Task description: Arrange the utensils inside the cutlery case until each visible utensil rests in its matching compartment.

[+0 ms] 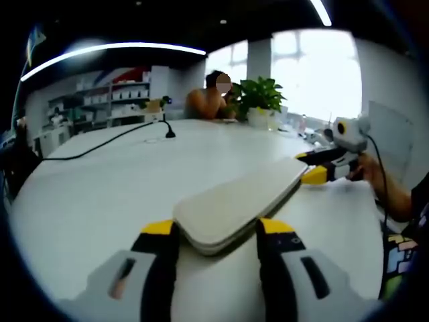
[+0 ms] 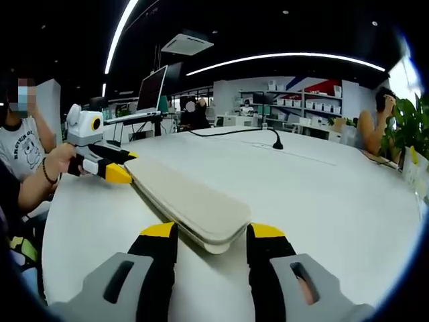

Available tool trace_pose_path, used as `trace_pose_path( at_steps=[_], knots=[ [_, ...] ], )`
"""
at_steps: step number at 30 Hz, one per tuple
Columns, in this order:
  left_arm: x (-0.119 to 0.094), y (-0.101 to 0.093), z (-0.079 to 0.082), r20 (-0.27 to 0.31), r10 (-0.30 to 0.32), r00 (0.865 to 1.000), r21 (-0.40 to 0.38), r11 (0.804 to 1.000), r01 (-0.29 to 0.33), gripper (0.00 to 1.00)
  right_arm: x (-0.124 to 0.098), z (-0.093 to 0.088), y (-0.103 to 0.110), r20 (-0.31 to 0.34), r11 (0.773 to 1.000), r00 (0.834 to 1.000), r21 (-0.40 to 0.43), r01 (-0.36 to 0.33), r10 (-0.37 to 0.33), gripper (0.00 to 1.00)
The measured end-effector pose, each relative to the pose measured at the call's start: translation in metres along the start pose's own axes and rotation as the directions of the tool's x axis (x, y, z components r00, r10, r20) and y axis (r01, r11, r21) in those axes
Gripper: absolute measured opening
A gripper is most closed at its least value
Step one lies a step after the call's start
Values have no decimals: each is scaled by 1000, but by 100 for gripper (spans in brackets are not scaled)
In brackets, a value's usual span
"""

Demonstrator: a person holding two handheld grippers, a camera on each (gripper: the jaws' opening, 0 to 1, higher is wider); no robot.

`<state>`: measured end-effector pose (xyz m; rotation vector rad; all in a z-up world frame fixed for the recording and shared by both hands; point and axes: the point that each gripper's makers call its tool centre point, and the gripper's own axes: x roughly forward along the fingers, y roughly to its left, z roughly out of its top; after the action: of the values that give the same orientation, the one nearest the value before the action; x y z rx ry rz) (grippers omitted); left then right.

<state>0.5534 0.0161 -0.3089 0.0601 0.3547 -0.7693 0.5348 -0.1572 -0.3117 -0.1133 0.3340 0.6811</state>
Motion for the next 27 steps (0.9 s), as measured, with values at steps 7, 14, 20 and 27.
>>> trace_pose_path(
  at_steps=[7, 14, 20, 27],
  knots=[
    [-5, 2, 4, 20, 27, 999, 20, 999, -28, 56, -1, -2, 0, 0, 999, 1000, 36, -10, 10, 50],
    [-15, 13, 6, 32, 50, 998, 26, 998, -51, 61, -15, 5, -11, 9, 997, 997, 0, 71, -71, 54],
    [-34, 12, 11, 77, 66, 995, 30, 997, -68, 61, -32, 20, -20, 55, 989, 988, -15, 147, -146, 54],
    [-68, 10, 37, 226, 67, 972, 12, 997, -71, 61, -62, 36, -44, 127, 950, 945, -31, 309, -303, 54]
  ],
)
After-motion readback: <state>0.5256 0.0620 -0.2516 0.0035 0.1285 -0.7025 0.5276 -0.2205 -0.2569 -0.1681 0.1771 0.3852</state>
